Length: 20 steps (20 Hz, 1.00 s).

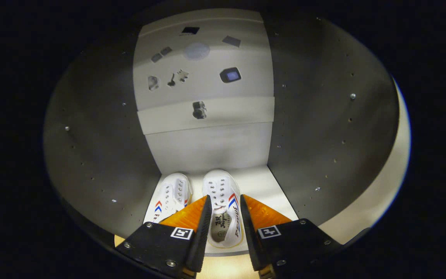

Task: Open the shoe cabinet door, grab the shoes and put them into the shoe cabinet, then close the shoe cabinet door.

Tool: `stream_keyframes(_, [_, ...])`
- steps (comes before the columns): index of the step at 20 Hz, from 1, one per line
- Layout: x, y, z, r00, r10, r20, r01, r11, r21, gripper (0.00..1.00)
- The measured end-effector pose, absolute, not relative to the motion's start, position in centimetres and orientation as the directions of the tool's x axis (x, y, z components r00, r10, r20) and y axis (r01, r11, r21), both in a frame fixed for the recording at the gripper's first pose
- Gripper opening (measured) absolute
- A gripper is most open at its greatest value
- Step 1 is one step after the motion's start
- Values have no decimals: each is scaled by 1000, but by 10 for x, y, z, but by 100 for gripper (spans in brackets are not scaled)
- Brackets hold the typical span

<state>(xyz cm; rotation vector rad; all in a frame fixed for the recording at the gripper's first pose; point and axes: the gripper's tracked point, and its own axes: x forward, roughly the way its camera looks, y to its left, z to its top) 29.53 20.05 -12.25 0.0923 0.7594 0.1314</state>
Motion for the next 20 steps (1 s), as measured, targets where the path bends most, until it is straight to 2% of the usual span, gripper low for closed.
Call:
stream_keyframes(5, [253, 188, -69, 776, 202, -598, -128, 978, 164, 69])
stream_keyframes(7, [231, 188, -53, 788, 237, -569, -154, 970, 190, 73])
stream_keyframes(11, [192, 181, -22, 816, 271, -511, -188, 960, 210, 78])
stream_keyframes(17, [131, 174, 23, 834, 355, -422, -307, 934, 180, 79])
stream_keyframes(20, [107, 168, 48, 858, 362, -366, -329, 932, 150, 79])
